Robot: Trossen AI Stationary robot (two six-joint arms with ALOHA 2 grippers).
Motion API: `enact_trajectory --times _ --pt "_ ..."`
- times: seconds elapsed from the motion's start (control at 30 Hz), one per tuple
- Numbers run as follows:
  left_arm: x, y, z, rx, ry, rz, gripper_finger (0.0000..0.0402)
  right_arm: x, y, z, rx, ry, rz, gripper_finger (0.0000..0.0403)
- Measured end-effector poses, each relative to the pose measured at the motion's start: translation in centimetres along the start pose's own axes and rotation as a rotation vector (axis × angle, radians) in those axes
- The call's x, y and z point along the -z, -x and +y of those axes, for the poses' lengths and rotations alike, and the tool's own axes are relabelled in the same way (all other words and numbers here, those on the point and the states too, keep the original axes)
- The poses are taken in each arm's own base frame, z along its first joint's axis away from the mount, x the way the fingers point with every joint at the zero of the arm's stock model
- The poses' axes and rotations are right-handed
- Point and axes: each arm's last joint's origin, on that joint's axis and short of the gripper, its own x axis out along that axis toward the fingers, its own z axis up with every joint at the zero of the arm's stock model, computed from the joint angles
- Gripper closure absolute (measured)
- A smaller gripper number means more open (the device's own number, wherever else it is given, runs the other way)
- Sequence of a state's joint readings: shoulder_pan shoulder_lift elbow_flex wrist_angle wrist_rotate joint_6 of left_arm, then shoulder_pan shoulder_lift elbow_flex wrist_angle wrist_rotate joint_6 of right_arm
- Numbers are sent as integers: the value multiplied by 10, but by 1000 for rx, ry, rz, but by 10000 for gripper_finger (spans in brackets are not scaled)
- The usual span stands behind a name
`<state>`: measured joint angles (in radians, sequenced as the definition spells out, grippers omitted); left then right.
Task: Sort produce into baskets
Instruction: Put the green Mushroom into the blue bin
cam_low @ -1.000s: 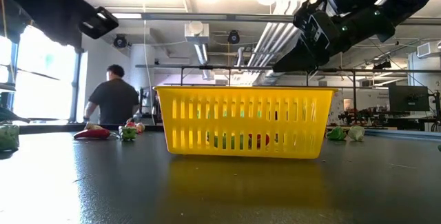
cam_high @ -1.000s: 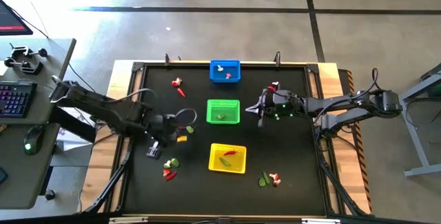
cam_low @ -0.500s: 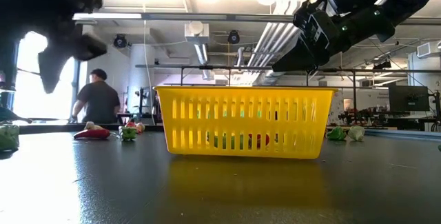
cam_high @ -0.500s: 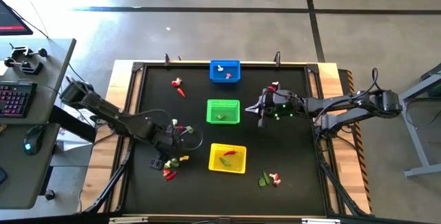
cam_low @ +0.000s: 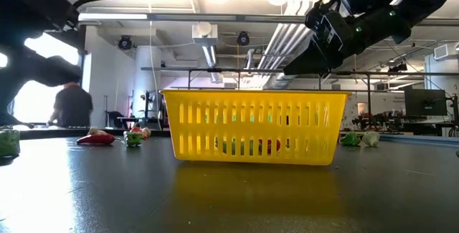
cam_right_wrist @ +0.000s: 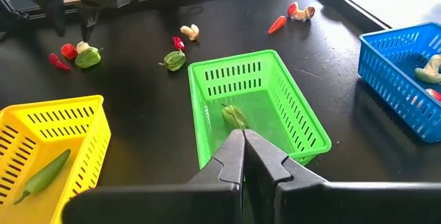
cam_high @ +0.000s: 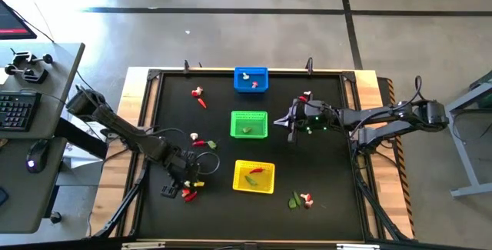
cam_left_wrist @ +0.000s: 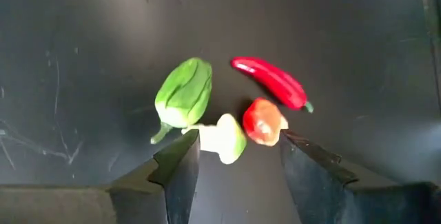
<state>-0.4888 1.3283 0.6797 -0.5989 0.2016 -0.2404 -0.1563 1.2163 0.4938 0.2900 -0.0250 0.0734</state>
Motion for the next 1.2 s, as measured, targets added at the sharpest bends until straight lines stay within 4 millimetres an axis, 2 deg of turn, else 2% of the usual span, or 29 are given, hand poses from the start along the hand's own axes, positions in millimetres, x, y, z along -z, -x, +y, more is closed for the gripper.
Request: enact_trajectory --times 0.3,0.73,1.03,1.2 --pt "11 -12 5 -3 75 11 244 -1 0 0 -1 2 -7 403" --pt "9 -12 5 -9 105 -10 323 -1 0 0 -1 14 -11 403" --pt "9 -13 4 -14 77 -8 333 -1 0 0 -1 14 -11 403" --pt "11 -12 5 -25 80 8 374 -1 0 0 -1 14 -11 403"
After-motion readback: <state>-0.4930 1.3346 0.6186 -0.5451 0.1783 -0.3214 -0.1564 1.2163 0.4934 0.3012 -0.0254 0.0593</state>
